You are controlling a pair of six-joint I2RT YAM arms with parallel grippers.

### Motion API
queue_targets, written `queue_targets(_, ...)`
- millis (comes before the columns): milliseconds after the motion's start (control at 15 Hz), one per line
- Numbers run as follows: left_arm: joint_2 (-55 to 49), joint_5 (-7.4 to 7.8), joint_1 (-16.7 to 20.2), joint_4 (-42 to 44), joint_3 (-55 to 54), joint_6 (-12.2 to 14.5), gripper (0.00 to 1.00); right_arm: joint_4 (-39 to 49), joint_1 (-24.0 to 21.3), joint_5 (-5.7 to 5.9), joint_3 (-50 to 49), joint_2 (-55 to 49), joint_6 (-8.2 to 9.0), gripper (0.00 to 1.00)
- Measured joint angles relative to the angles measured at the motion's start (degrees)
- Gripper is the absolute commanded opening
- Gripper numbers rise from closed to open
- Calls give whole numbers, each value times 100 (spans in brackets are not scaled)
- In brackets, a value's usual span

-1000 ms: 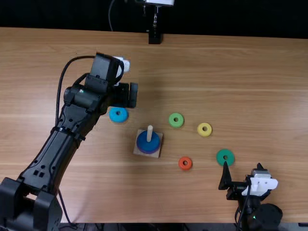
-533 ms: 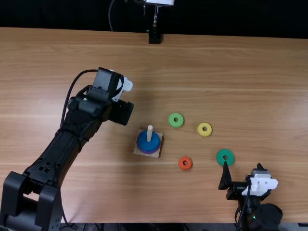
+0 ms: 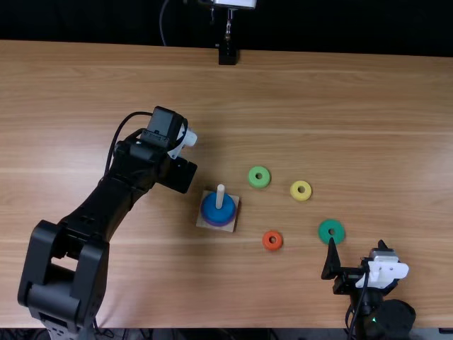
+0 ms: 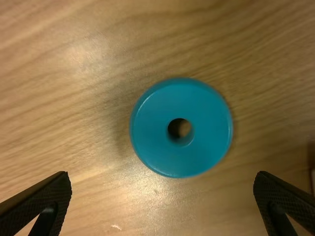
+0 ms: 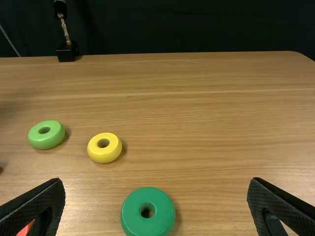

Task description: Build the Hanoi tower: stack the rings onto the peg from bottom to top in this color order: purple, dark blue, light blue, dark green, light green, yellow, orange.

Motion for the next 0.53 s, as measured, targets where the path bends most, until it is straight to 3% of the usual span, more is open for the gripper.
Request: queue_targets(533, 490, 11, -44, 70, 245, 4, 100, -2, 0, 0, 0, -2, -2, 100)
